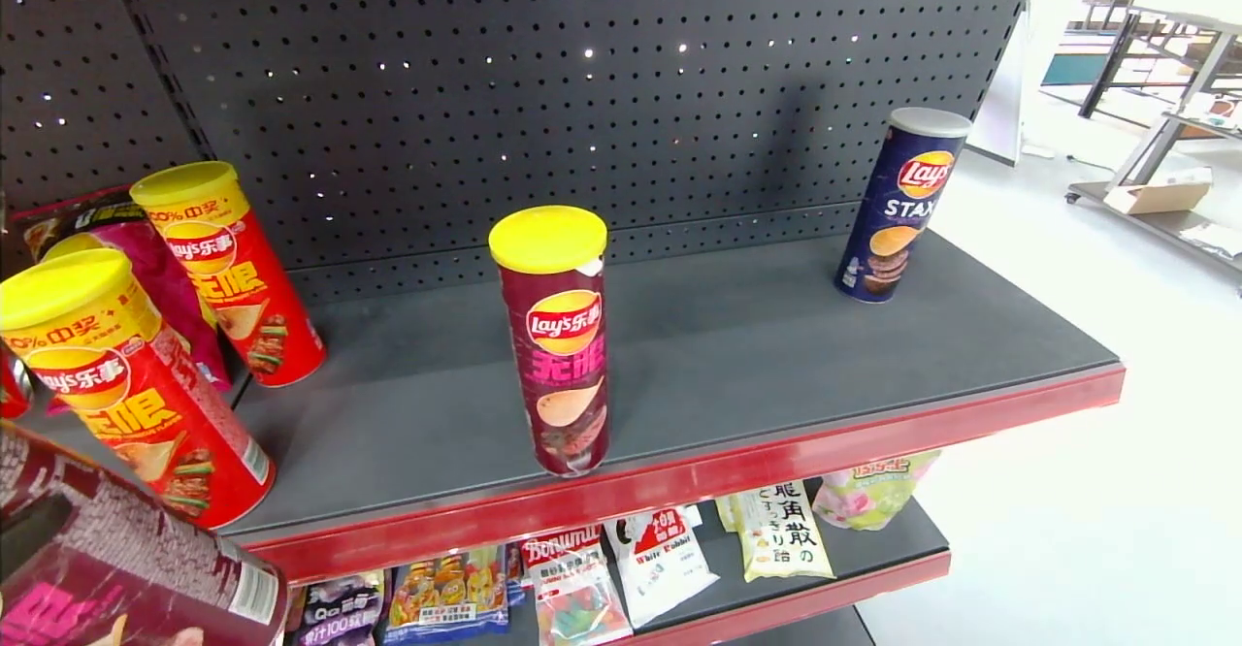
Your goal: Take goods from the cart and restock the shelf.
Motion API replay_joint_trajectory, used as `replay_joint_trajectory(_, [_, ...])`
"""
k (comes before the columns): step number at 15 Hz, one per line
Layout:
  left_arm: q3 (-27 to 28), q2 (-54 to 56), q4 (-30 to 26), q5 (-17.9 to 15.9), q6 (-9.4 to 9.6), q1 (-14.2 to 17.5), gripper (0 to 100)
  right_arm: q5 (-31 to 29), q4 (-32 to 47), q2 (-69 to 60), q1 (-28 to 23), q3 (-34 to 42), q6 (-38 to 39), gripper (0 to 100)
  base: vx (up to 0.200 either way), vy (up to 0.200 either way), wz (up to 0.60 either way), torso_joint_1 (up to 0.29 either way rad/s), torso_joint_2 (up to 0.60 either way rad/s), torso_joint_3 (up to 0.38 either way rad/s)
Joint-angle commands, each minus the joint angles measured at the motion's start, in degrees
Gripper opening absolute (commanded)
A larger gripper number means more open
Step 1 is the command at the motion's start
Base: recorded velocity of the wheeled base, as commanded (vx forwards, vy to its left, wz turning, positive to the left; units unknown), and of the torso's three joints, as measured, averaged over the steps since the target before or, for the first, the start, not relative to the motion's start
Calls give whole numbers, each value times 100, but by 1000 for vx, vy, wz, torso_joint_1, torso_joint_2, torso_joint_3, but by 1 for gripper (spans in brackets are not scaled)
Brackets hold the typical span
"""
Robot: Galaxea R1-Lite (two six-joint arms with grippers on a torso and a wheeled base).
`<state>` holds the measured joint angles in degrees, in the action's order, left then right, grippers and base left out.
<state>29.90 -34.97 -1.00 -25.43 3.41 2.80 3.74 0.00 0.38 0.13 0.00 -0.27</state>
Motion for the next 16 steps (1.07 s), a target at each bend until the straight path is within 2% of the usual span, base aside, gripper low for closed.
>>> replay_joint_trajectory(1, [182, -660, 144, -120, 1, 1, 0, -5, 0, -20, 4, 0, 0, 100, 0, 0, 0, 0, 0, 0])
replay_joint_trajectory(4, [323, -897, 153, -366, 10, -8, 0, -5, -9, -20, 4, 0, 0, 100, 0, 0, 0, 0, 0, 0])
replay_joint_trajectory(5, [393, -976, 153, -480, 10, -69, 0, -5, -9, -20, 4, 0, 0, 100, 0, 0, 0, 0, 0, 0])
replay_joint_trajectory(6, [490, -1099, 153, -489, 10, -272, 0, 4, -9, -20, 4, 0, 0, 100, 0, 0, 0, 0, 0, 0])
replay_joint_trajectory(7, [648, -1310, 144, -454, 19, -570, 0, -5, -9, -20, 4, 0, 0, 100, 0, 0, 0, 0, 0, 0])
replay_joint_trajectory(8, [683, -1363, 153, -454, 19, -641, 0, -5, -9, -20, 4, 0, 0, 100, 0, 0, 0, 0, 0, 0])
replay_joint_trajectory(9, [850, -1627, 197, -437, 28, -887, 0, -5, 0, -20, 4, 0, 0, 100, 0, 0, 0, 0, 0, 0])
replay_joint_trajectory(11, [903, -2136, 829, -384, 45, -984, 0, -5, -9, -20, 4, 0, 0, 100, 0, 0, 0, 0, 0, 0])
replay_joint_trajectory(12, [930, -2251, 961, -366, 45, -992, 0, -5, -9, -20, 4, 0, 0, 100, 0, 0, 0, 0, 0, 0])
replay_joint_trajectory(13, [1149, -2620, 1260, -287, 37, -1186, 0, -5, -9, -20, 4, 0, 0, 100, 0, 0, 0, 0, 0, 0])
replay_joint_trajectory(15, [1527, -3068, 1295, -103, 45, -1432, 0, -5, -9, -20, 4, 0, 0, 100, 0, 0, 0, 0, 0, 0])
replay_joint_trajectory(16, [1852, -3490, 1330, 108, 37, -1616, 0, -5, 0, -20, 4, 0, 0, 100, 0, 0, 0, 0, 0, 0])
